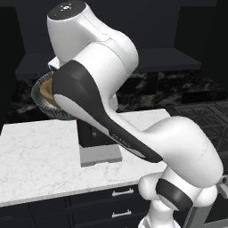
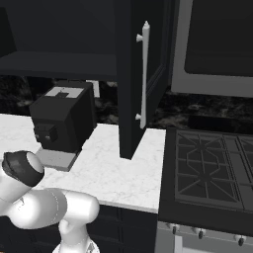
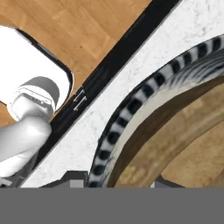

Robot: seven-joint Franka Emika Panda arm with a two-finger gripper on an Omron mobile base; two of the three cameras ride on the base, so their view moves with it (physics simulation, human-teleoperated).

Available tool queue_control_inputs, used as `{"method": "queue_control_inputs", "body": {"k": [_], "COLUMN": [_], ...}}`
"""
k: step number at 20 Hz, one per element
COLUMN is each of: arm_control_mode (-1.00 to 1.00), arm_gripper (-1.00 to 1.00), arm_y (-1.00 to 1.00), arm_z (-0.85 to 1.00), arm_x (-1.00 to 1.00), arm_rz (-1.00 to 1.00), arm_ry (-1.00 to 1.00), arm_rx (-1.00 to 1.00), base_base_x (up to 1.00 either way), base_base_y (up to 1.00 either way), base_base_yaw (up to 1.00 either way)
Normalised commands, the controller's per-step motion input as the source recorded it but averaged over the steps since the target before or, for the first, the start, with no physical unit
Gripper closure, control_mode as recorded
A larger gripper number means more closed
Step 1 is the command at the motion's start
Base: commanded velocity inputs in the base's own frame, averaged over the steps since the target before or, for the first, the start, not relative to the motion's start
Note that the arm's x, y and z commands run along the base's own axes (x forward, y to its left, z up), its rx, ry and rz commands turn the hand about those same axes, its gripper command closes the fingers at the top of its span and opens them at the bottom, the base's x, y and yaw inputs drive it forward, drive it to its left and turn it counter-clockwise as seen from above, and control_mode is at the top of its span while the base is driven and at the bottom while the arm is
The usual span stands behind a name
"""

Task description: Pick up the bowls on the counter and stack them on top of one another in the open cabinet. Place the smaller bowl on top of the larger bowl.

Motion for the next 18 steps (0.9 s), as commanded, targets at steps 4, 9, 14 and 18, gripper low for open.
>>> {"method": "queue_control_inputs", "body": {"k": [4,9,14,18], "arm_control_mode": [-1.00,-1.00,-1.00,-1.00], "arm_gripper": [1.00,1.00,1.00,1.00], "arm_y": [-0.89,-1.00,-0.89,-0.58], "arm_z": [0.09,0.08,0.44,0.05], "arm_x": [-0.08,0.75,0.99,1.00], "arm_rz": [0.11,0.07,0.00,0.00], "arm_ry": [-0.17,-0.06,-0.12,-0.25], "arm_rx": [-0.38,-0.26,-0.04,0.00], "base_base_x": [0.00,0.00,0.00,0.00], "base_base_y": [0.00,0.00,0.00,0.00], "base_base_yaw": [0.00,0.00,0.00,0.00]}}
